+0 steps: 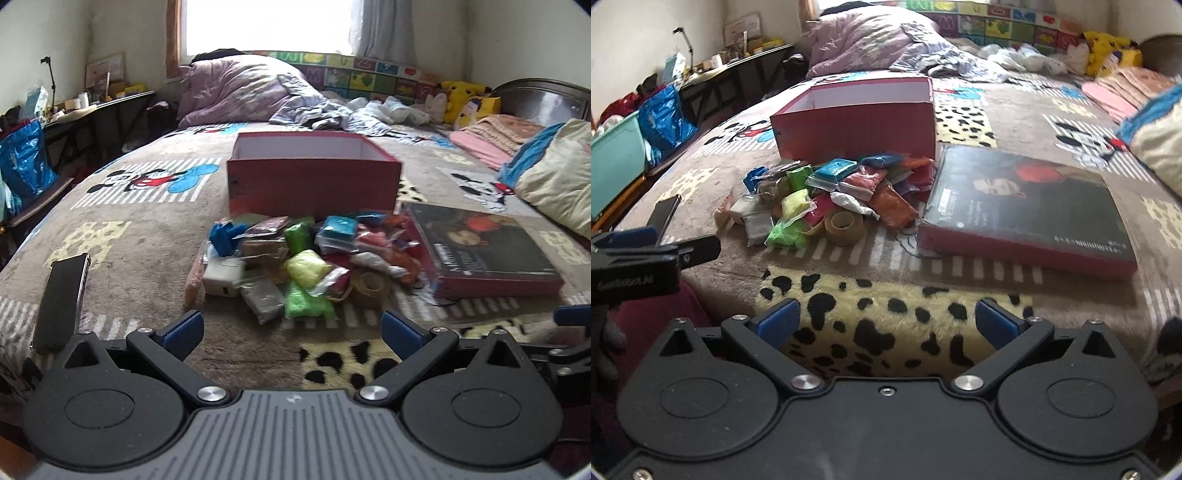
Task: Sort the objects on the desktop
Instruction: 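Move the left tool toward the clay bag pile while the right tool approaches it too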
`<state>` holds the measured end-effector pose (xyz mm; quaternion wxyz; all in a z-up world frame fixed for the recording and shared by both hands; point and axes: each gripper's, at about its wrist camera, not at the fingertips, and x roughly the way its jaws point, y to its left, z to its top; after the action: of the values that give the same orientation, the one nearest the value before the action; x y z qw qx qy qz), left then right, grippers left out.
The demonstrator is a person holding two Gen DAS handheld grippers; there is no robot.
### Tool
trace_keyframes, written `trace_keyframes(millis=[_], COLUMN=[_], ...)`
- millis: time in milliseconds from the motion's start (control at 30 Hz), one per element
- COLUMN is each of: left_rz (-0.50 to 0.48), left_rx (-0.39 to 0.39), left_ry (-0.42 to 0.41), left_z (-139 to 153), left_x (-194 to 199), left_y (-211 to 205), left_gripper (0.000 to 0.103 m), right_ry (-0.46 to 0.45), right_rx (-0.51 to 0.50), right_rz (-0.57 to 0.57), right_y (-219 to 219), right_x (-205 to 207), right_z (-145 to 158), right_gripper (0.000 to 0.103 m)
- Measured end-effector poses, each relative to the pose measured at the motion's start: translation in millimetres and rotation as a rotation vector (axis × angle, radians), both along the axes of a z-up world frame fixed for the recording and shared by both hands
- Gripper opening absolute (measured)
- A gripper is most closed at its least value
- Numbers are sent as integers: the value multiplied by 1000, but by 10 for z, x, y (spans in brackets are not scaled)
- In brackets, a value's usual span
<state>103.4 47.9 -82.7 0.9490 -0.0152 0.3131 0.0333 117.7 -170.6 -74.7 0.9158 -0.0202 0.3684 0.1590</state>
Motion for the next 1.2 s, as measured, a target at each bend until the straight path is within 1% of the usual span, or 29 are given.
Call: trace_keyframes(millis=[100,267,333,433,533,633,700,767,933,967,1033,1067,1100,1167,1200], left_rz=[39,54,74,92,109,131,126,130,139,141,145,148,150,149,147], left_rx=[-2,-52,-49,-52,-53,-43,-33,-28,-36,-37,-34,-32,-31,-31,-27], left_ry=[17,66,78,83,84,76,70,64,66,64,60,60,60,61,59], left_z=[-88,-193,-236,-295,-337,-376,-407,-442,-524,-537,-558,-567,-575,-586,-590], left_x=[127,317,383,473,554,626,676,727,825,837,854,866,878,907,921], left_y=[92,245,295,397,505,597,630,655,713,724,743,753,763,782,788], left_gripper=[103,103,103,103,102,102,102,102,102,101,98,96,95,92,88], right_ry=[-18,-41,-45,-49,-87,-111,-126,-140,-201,-214,-240,-250,-260,-288,-305], right_rx=[8,29,21,22,47,35,36,20,-74,-92,-122,-137,-154,-206,-230], right_rz=[27,76,96,116,143,165,193,221,303,320,350,366,382,408,421], right_y=[23,66,104,143,161,222,255,308,487,526,602,645,691,791,834], right_x=[96,263,322,412,473,576,650,714,820,844,895,929,965,1023,1042], right_z=[-59,-151,-183,-200,-196,-223,-248,-275,-353,-365,-381,-392,-406,-456,-479], right_gripper=[102,102,102,102,103,103,102,102,101,99,88,72,60,57,55])
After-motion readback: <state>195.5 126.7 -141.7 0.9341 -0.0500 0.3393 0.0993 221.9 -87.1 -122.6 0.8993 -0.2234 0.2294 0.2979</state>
